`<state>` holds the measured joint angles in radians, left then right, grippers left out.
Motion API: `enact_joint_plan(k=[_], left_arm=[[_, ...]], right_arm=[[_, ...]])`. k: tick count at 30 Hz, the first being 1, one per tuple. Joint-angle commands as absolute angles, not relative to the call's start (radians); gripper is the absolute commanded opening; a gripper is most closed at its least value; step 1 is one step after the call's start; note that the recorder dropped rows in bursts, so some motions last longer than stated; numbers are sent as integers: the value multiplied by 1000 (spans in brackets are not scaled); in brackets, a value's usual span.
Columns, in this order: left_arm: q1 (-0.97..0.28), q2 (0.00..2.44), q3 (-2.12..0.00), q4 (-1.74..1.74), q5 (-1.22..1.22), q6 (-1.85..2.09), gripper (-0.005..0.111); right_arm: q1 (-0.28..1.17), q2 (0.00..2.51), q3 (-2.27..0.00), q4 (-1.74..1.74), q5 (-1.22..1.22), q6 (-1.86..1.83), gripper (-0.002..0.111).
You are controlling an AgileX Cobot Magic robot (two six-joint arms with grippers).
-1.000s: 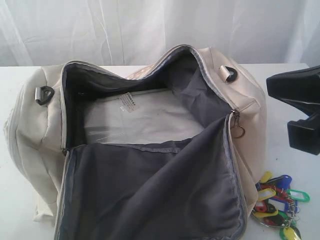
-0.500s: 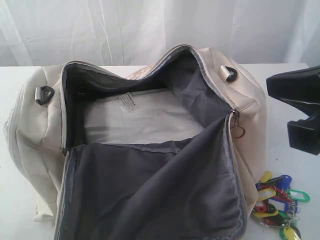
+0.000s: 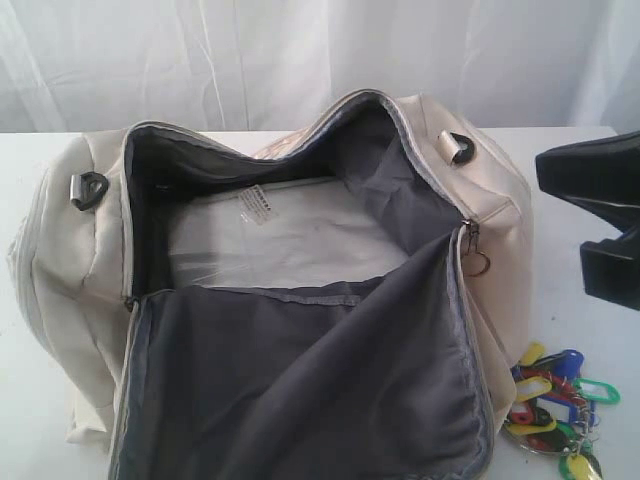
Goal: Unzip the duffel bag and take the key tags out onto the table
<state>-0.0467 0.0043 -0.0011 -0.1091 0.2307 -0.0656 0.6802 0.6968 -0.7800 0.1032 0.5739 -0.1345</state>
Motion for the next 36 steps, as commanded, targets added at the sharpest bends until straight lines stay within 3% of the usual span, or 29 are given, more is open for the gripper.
enact_joint_plan(k=[1, 9, 27, 36], left_arm=[[-52, 0, 0, -118, 225, -70, 0], [-52, 0, 0, -118, 225, -70, 0], [-52, 0, 0, -118, 225, -70, 0], [-52, 0, 0, -118, 225, -70, 0]], right_arm=[[625, 623, -777, 101, 571, -131, 0], [517, 402, -777, 101, 571, -131, 0], [514, 247, -777, 101, 569, -131, 0], [510, 208, -524, 87, 418, -131, 0]])
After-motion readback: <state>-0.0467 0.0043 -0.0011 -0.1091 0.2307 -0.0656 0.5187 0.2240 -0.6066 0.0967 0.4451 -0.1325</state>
